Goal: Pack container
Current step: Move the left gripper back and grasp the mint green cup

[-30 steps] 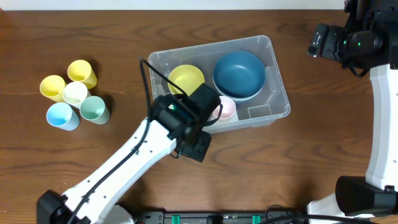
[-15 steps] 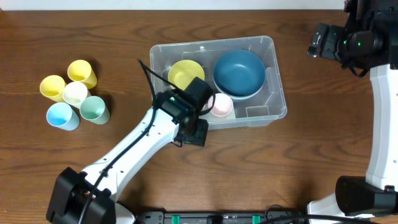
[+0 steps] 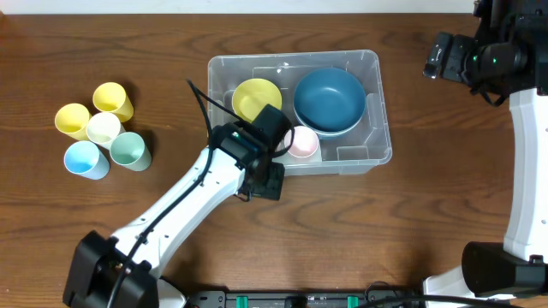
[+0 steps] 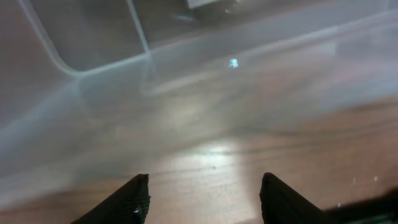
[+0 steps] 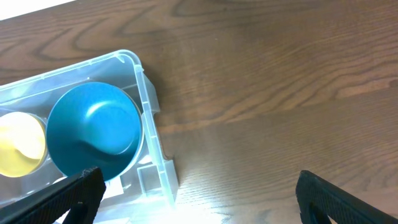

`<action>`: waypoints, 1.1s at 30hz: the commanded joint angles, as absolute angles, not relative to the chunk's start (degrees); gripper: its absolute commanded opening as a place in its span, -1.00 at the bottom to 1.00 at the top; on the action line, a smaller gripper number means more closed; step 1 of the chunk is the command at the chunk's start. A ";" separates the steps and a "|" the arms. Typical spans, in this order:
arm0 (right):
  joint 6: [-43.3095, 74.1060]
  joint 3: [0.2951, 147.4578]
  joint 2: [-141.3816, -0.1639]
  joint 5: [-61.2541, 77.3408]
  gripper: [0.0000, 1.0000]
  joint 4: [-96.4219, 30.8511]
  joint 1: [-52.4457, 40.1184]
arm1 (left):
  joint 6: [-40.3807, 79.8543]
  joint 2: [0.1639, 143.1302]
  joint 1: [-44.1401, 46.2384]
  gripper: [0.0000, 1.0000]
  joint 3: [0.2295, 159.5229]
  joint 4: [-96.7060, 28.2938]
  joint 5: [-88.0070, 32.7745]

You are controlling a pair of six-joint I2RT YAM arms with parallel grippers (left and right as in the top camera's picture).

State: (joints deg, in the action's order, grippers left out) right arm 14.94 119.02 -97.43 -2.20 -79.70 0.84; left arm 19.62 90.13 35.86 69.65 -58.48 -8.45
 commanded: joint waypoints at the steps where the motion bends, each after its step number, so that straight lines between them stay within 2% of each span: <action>1: 15.84 119.02 -97.03 -2.11 0.99 -79.75 1.13 | 19.20 84.18 37.52 0.16 74.41 -59.88 -8.19; 7: 15.84 119.02 -97.03 -2.11 0.98 -79.75 1.10 | 19.64 74.04 36.34 0.26 76.64 -63.26 -7.33; 9: 15.81 119.02 -97.03 -2.13 0.99 -79.75 1.10 | 19.92 71.05 33.80 0.49 76.64 -64.12 -3.77; 11: 15.84 119.02 -97.03 -2.11 0.99 -79.75 1.10 | 20.27 68.71 29.95 0.65 76.64 -64.45 0.78; 16: 15.84 119.02 -97.03 -2.13 0.99 -79.75 1.10 | 17.08 67.44 17.58 0.75 76.64 -62.89 15.20; 19: 15.81 119.02 -97.03 -2.11 0.99 -79.75 1.10 | 14.09 70.06 10.85 1.00 76.62 -59.94 20.75; 25: 15.81 119.02 -97.03 -2.13 0.99 -79.75 1.10 | 12.51 79.26 0.86 0.96 76.62 -55.20 20.29; 33: 15.81 119.02 -97.03 -2.11 0.99 -79.75 1.10 | 10.44 92.23 -3.66 0.97 76.62 -53.39 14.17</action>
State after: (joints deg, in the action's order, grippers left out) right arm 14.94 119.02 -97.43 -2.13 -79.70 0.84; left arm 12.88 88.75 -2.92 76.23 -53.45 17.02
